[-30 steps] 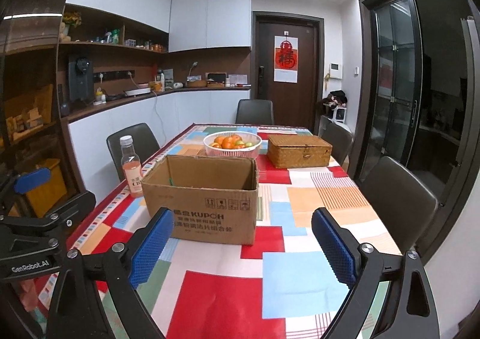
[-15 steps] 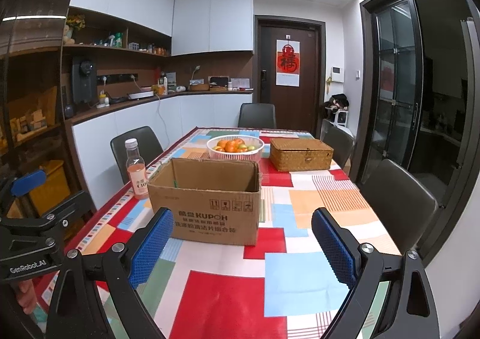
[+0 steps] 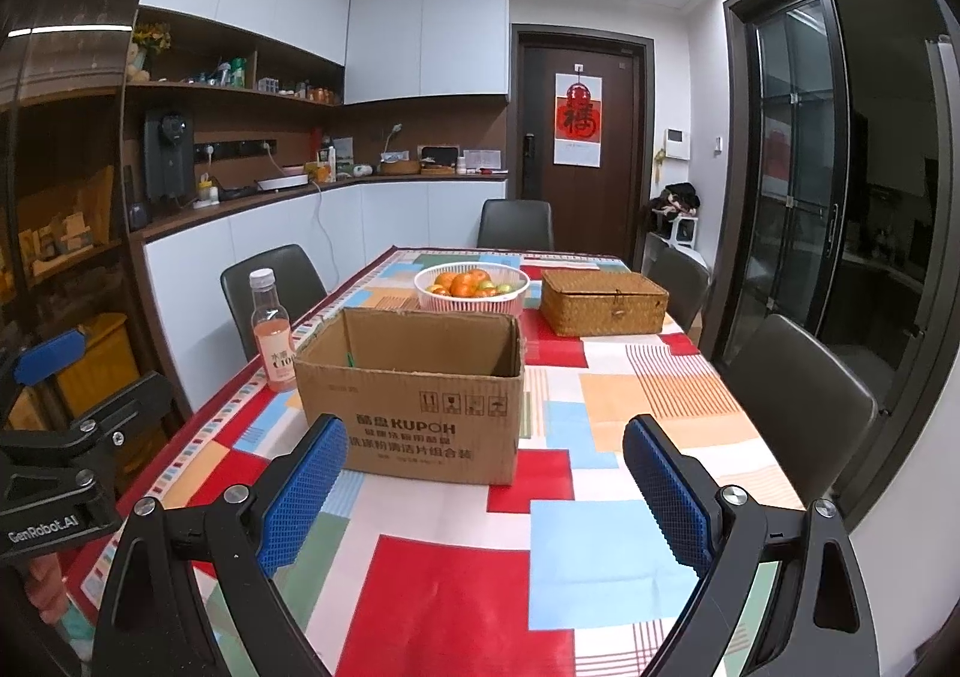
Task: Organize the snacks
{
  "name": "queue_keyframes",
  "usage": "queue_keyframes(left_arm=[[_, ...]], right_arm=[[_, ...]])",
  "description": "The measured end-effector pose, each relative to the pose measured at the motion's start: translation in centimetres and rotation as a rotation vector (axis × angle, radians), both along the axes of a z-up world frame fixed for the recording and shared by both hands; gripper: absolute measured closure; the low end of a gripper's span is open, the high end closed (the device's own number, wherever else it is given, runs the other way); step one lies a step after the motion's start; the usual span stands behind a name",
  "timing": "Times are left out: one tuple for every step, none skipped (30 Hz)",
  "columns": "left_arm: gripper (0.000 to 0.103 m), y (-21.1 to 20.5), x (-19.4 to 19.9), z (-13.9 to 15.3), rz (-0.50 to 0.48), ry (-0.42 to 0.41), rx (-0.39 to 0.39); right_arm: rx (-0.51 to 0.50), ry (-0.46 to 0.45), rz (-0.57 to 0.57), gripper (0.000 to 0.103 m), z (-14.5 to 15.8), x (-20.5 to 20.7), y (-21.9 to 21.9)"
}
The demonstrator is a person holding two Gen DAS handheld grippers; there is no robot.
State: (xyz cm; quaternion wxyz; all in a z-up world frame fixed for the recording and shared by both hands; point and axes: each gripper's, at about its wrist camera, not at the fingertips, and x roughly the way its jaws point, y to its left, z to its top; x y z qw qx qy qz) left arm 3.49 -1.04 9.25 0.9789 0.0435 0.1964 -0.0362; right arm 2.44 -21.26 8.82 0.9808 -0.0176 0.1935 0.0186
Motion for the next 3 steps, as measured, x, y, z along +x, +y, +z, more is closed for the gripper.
queue_keyframes(left_arm=[[0.000, 0.06, 0.03, -0.04, 0.001, 0.001, 0.001], [0.000, 0.09, 0.09, -0.09, 0.004, 0.004, 0.001], [0.000, 0.11, 0.17, -0.14, 0.006, 0.005, 0.001]], right_arm=[[-0.001, 0.001, -0.001, 0.009, -0.02, 0.03, 0.02], [-0.003, 0.002, -0.001, 0.009, -0.07, 0.07, 0.04], [-0.003, 0.004, -0.002, 0.009, -0.09, 0.14, 0.07]])
